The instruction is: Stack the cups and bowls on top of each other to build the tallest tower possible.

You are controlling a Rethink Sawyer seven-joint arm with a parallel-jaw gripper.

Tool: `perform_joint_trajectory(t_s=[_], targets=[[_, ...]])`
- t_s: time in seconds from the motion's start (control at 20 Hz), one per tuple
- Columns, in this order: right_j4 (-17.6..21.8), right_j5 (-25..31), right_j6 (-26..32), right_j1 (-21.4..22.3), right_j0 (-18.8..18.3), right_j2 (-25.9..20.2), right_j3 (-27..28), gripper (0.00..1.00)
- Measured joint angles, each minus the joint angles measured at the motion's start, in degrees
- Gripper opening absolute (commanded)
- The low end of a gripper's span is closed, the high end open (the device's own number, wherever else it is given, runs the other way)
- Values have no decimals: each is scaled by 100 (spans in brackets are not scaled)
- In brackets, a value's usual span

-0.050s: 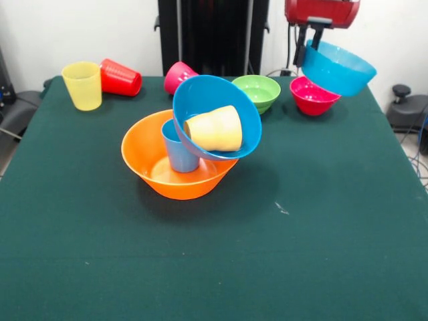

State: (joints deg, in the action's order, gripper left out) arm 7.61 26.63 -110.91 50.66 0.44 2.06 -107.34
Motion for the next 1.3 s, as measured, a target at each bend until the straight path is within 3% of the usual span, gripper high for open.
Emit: perform_joint_trajectory(t_s=[0.5,1.3], targets=[[4,171,0,452,-170,-113,-35,0],[14,576,0,934,-1135,-711,-54,0]])
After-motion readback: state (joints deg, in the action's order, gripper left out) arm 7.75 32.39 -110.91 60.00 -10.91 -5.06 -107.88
